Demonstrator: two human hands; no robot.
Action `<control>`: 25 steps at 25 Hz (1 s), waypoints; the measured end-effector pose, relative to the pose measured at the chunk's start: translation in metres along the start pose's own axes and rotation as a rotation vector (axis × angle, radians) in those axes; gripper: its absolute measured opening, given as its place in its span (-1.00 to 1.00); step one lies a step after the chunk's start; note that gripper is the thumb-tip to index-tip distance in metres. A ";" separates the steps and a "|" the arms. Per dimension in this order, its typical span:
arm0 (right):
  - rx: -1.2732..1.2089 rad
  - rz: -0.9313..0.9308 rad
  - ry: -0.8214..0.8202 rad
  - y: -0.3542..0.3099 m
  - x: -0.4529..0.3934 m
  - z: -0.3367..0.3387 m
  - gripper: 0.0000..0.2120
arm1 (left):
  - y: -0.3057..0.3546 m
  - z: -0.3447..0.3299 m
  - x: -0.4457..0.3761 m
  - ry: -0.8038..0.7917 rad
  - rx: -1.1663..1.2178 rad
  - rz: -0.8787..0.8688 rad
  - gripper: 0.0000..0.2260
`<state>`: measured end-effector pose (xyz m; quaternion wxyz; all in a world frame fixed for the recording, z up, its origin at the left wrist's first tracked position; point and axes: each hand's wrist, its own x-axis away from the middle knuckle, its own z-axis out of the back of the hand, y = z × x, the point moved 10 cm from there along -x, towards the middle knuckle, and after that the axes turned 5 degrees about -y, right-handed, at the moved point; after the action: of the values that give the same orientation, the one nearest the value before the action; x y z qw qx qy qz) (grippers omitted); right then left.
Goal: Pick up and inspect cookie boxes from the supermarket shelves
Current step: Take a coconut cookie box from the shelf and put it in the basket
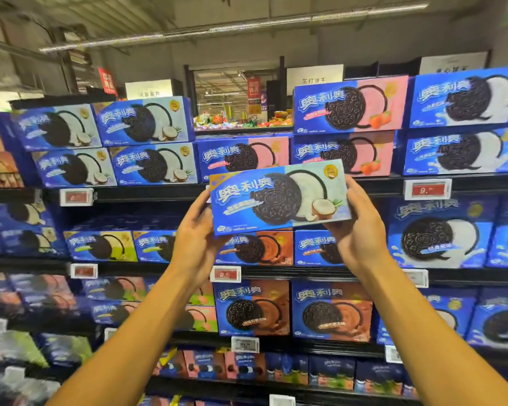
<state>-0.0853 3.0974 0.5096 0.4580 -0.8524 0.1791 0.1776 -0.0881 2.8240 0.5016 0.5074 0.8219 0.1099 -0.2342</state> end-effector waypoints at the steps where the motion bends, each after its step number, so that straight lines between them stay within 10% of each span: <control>1: 0.023 0.016 -0.008 -0.003 0.003 -0.005 -0.66 | 0.001 0.006 -0.003 0.012 0.030 0.001 -0.64; 12: -0.018 0.048 -0.089 0.002 0.013 -0.068 -0.40 | 0.033 0.035 -0.036 -0.092 0.014 -0.032 -0.62; 25: 0.333 0.280 -0.368 -0.008 0.056 -0.171 -0.60 | -0.012 0.042 -0.076 0.003 -0.020 0.189 -0.68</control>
<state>-0.0089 2.9492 0.5774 0.5877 -0.6856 0.2356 0.3592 -0.1705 2.7963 0.5145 0.5352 0.8239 0.0348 -0.1830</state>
